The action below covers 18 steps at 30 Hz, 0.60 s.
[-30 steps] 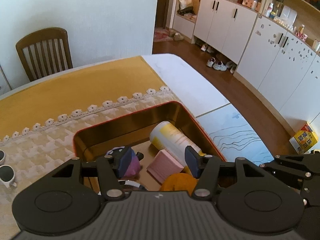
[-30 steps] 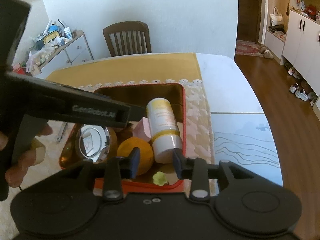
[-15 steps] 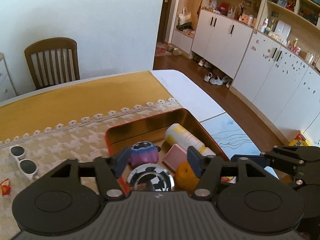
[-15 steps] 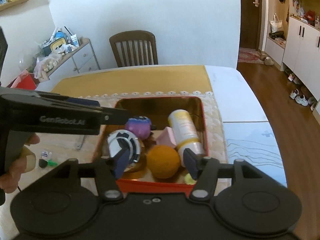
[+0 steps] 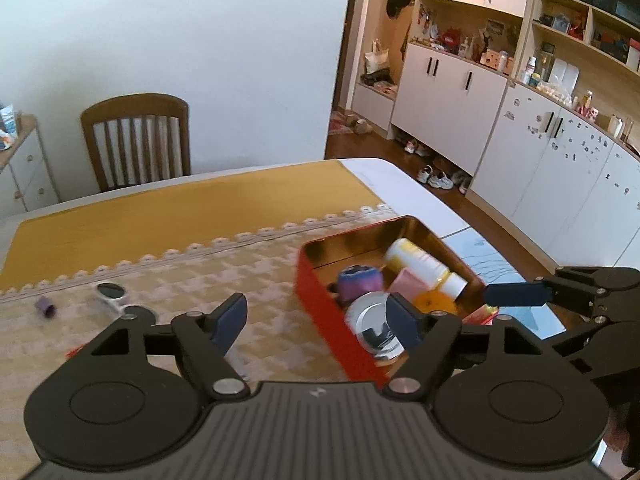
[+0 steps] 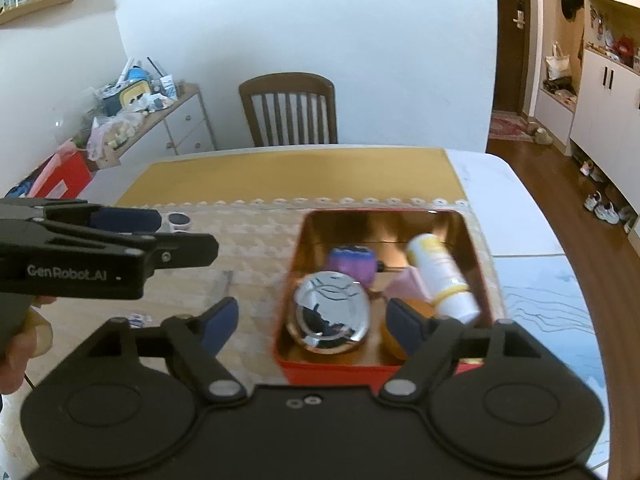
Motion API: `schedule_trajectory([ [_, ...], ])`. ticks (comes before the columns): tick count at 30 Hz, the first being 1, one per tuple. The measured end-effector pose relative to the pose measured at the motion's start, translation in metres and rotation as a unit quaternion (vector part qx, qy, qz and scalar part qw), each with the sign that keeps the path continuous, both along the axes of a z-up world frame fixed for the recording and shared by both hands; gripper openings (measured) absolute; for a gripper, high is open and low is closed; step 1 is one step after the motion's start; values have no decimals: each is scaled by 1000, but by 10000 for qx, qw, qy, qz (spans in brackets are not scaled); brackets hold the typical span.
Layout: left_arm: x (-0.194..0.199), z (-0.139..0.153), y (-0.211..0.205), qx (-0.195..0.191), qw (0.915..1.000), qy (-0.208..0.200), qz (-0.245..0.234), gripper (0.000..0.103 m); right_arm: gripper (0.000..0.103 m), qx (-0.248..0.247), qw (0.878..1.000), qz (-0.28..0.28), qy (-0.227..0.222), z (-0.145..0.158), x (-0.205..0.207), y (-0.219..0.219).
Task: Organize rigid objects
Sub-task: 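Move both grippers back over the cloth toward the remaining items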
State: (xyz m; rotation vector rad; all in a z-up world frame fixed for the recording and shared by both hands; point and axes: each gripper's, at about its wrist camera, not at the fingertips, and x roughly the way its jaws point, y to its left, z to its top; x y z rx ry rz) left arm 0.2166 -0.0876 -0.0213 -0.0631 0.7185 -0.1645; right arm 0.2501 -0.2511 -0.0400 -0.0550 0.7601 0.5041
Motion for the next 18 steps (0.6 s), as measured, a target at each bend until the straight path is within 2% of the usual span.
schedule_trajectory([
  [3, -11, 0, 19, 4, 10000, -39, 64, 81, 92, -19, 10000, 41, -67, 1, -6, 15],
  [5, -18, -1, 32, 36, 9999, -71, 116, 81, 103, -36, 9999, 73, -140, 2, -11, 26],
  [10, -33, -4, 64, 23, 9996, -76, 259, 81, 103, -109, 9996, 87, -230, 3, -18, 50],
  [18, -52, -24, 122, 74, 9978, -4, 656, 82, 103, -218, 9997, 70, -130, -4, -18, 86],
])
